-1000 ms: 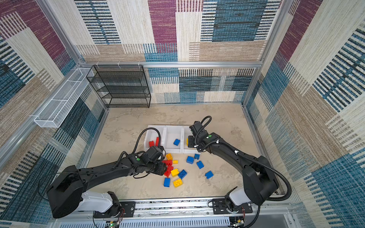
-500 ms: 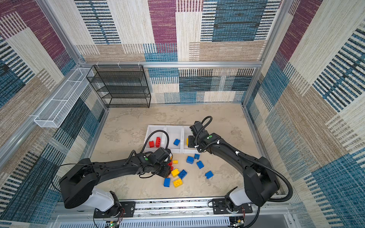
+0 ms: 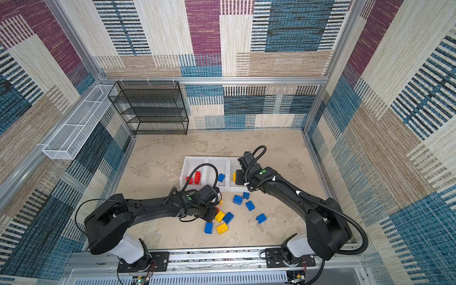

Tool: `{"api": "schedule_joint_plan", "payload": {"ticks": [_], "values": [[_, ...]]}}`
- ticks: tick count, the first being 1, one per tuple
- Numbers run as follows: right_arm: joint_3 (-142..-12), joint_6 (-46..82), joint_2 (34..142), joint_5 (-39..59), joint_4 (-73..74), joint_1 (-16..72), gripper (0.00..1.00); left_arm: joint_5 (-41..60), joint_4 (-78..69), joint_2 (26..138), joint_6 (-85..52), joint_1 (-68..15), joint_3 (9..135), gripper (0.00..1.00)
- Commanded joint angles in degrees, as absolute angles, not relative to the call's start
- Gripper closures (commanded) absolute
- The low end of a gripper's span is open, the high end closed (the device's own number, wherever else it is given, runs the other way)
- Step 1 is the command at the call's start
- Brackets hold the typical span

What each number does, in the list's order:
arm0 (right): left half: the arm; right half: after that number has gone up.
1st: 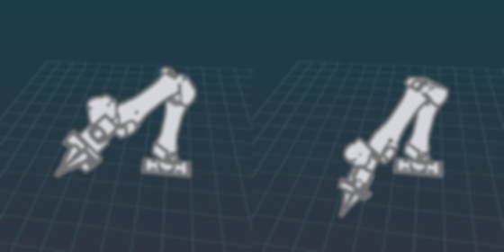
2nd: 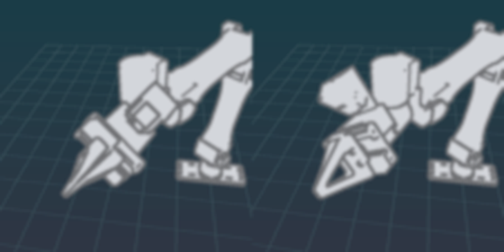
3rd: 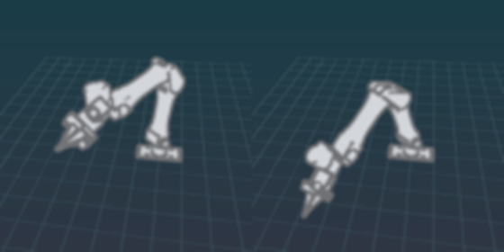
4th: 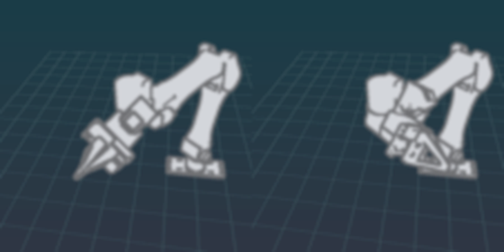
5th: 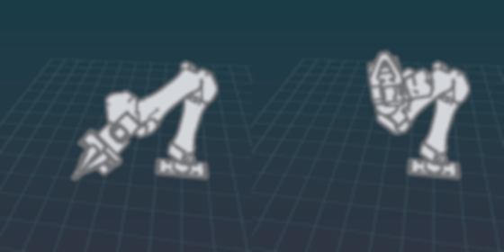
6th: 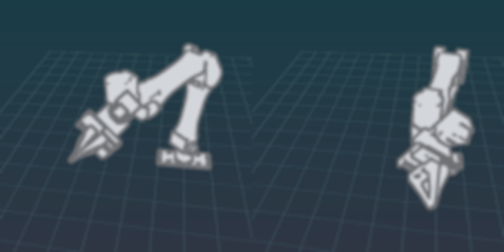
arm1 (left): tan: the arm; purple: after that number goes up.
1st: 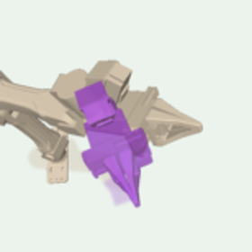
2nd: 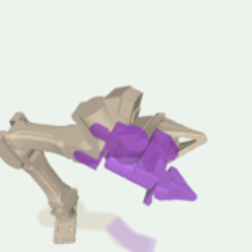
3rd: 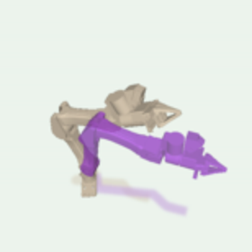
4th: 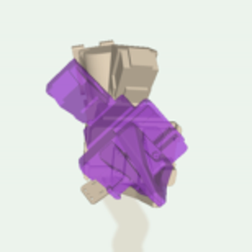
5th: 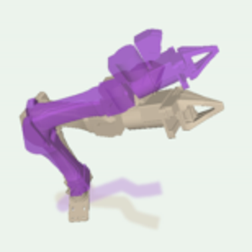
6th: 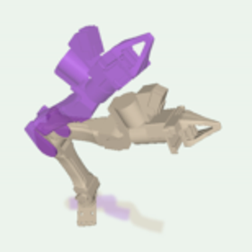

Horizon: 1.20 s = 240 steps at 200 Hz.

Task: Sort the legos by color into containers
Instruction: 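Carry the red 2x4 brick with the left gripper into the nearest compartment and release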

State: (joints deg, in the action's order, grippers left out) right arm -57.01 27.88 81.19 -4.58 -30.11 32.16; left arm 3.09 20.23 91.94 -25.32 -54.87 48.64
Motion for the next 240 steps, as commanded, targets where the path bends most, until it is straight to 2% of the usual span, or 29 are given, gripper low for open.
{"api": "schedule_joint_plan", "payload": {"ticks": [1,41,70,112,142,171,240], "values": [[-56.90,28.32,80.53,-5.27,-29.88,32.17,0.44,2.37,20.67,92.21,-24.17,-55.02,48.71,0.73],[-57.24,28.33,79.72,-5.53,-30.36,32.08,0.45,2.36,22.64,87.27,-24.52,-55.02,49.02,0.75],[-57.65,28.24,79.11,-5.85,-30.76,32.13,0.45,-2.82,26.09,81.38,-23.29,-54.22,51.82,0.74],[-57.41,28.30,78.66,-5.76,-30.94,32.08,0.46,-2.45,27.46,78.82,-18.65,-43.18,56.64,0.73],[-56.88,28.65,78.22,-5.44,-30.76,32.08,0.46,-0.71,27.15,82.75,-14.79,-32.41,60.49,0.73],[-56.10,29.00,77.83,-5.27,-30.67,32.11,0.46,0.57,27.83,91.06,-12.53,-26.19,66.06,0.73],[-54.24,29.82,76.05,-5.33,-31.29,32.08,0.46,2.37,29.74,103.91,-11.34,-22.28,76.65,0.68]]}}
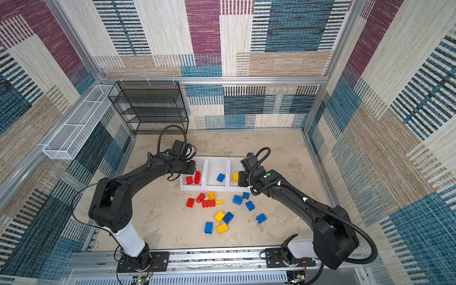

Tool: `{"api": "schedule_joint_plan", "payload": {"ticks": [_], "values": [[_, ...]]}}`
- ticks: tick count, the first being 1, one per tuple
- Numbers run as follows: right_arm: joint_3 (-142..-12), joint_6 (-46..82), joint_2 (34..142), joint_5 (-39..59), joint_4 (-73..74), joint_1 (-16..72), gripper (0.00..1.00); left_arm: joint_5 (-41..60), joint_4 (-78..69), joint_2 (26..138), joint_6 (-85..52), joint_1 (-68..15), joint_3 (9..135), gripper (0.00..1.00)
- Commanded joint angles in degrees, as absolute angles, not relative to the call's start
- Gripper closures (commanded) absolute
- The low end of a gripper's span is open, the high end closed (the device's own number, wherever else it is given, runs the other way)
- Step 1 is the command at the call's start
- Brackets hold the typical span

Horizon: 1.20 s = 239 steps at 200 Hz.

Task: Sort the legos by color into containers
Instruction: 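Carry the red 2x4 brick with the left gripper into the nearest compartment and release, then grasp a yellow brick near the bin with the right gripper while the left gripper withdraws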

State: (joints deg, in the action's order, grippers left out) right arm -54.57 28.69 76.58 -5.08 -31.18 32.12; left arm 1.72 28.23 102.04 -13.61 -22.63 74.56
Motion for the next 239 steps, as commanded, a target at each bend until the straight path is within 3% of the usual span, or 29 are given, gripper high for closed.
{"api": "schedule_joint_plan", "payload": {"ticks": [1,67,120,195,239], "values": [[-54.23,29.89,76.04,-5.30,-31.29,32.08,0.46,2.37,29.77,103.99,-11.34,-22.26,76.69,0.68],[-54.06,29.88,75.48,-5.54,-31.71,32.08,0.45,2.02,29.82,104.11,-11.51,-22.15,76.91,0.46],[-54.05,29.93,75.19,-5.29,-32.34,32.09,0.45,2.52,29.17,98.54,-12.25,-22.14,73.60,0.44],[-53.88,29.52,75.72,-3.83,-33.39,32.35,0.46,2.58,26.32,83.83,-15.60,-22.15,59.50,0.43],[-54.31,32.08,77.93,-4.19,-32.75,37.25,0.46,2.07,24.52,75.24,-18.81,-22.15,51.23,0.42]]}}
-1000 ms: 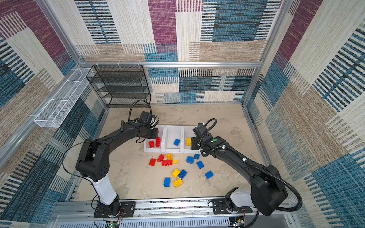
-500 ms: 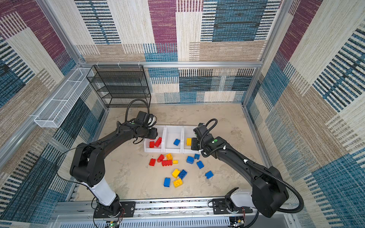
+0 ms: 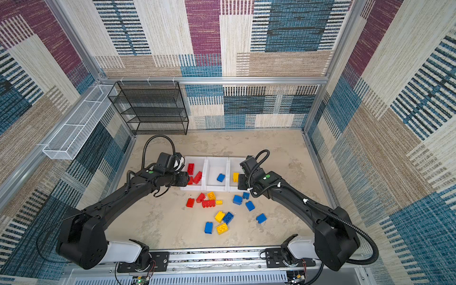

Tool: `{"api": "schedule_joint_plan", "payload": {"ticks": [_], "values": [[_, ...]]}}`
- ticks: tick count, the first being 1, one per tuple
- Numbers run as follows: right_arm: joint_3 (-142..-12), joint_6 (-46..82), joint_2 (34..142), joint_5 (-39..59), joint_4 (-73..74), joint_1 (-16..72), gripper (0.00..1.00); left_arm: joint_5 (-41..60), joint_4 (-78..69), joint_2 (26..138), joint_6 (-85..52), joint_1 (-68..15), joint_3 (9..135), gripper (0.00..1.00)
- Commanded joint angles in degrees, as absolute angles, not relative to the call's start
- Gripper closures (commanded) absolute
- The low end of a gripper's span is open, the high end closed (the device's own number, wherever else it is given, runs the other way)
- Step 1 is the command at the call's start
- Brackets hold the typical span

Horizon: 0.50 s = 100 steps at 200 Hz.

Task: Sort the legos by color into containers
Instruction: 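Grasp a yellow brick near the bin with the right gripper while the left gripper withdraws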

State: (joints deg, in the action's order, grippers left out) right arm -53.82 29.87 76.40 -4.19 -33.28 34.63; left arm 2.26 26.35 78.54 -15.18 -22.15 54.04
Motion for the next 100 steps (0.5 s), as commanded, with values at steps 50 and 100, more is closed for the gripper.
{"api": "schedule_joint_plan", "payload": {"ticks": [50,100], "values": [[-61.36,34.53,87.21,-4.66,-31.14,46.70,0.46,2.11,24.18,67.31,-22.29,-22.15,45.86,0.42],[-67.23,34.03,95.18,-4.29,-31.18,50.58,0.47,2.73,24.20,62.02,-24.31,-22.14,41.17,0.42]]}}
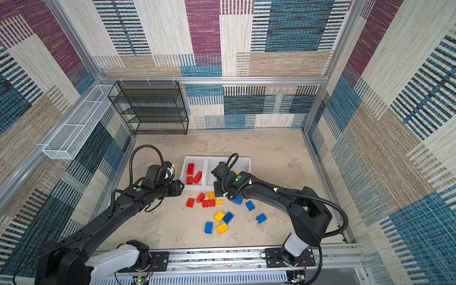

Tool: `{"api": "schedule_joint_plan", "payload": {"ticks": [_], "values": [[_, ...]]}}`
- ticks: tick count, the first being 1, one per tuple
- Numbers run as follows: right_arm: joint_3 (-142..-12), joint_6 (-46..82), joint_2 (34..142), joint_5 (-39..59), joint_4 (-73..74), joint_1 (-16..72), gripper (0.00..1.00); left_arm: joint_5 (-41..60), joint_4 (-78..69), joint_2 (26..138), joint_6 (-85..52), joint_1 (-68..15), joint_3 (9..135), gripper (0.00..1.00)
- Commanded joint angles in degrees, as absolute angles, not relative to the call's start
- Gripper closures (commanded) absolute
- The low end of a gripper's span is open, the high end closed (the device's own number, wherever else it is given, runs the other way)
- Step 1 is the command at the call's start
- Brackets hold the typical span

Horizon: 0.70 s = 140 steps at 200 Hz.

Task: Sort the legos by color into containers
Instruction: 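Grasp a yellow brick near the bin with the right gripper while the left gripper withdraws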

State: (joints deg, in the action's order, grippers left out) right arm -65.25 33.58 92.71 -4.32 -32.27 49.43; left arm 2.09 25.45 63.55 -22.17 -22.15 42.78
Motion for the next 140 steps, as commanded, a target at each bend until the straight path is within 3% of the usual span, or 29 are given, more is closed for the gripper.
{"api": "schedule_joint_plan", "payload": {"ticks": [1,140], "values": [[-67.27,34.02,95.31,-4.30,-31.19,50.65,0.47,2.77,24.23,61.95,-24.37,-22.15,41.07,0.42],[-74.05,32.35,106.75,-4.28,-32.43,52.93,0.49,3.96,24.02,56.84,-27.11,-22.17,36.37,0.42]]}}
